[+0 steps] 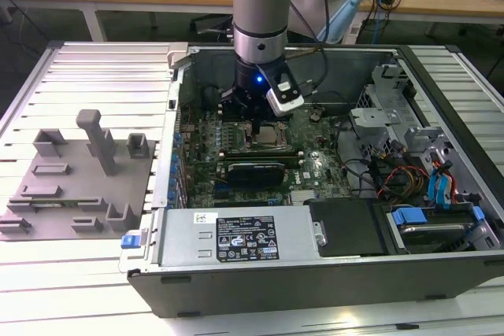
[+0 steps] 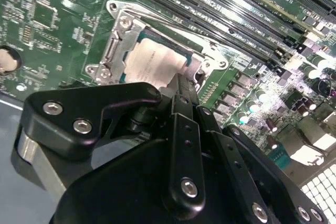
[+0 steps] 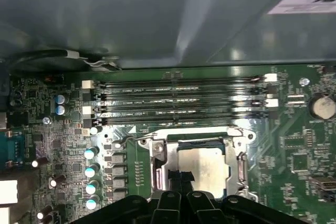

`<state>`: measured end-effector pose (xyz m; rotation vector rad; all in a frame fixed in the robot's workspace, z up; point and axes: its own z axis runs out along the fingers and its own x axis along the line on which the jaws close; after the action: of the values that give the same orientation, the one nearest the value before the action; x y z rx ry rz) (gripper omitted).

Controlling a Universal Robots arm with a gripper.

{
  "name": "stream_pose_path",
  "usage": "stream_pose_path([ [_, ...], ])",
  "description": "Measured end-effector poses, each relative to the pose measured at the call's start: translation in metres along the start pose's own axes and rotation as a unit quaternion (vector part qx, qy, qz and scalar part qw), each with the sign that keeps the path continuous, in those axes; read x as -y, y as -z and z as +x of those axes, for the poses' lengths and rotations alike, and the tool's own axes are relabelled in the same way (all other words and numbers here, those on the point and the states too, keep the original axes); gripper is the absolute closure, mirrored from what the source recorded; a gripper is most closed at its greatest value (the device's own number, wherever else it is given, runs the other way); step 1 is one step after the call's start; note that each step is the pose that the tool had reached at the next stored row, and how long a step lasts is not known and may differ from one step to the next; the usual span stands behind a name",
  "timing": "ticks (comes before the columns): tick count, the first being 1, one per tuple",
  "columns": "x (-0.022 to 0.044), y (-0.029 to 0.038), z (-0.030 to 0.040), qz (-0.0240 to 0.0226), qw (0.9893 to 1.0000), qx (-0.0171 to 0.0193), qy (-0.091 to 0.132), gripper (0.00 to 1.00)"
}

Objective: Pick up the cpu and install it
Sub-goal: 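Close the cpu cover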

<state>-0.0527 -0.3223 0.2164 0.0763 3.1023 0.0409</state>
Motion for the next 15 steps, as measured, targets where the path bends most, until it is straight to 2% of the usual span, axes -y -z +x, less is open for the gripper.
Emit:
stream_pose_path([
  [10, 0.0008, -0.0085, 0.0115, -0.0001, 1.0000, 0.0020, 0.000, 0.89],
  [15, 0.0011, -0.0106, 0.0137, 0.0000, 1.0000, 0.0019, 0.000, 0.89],
])
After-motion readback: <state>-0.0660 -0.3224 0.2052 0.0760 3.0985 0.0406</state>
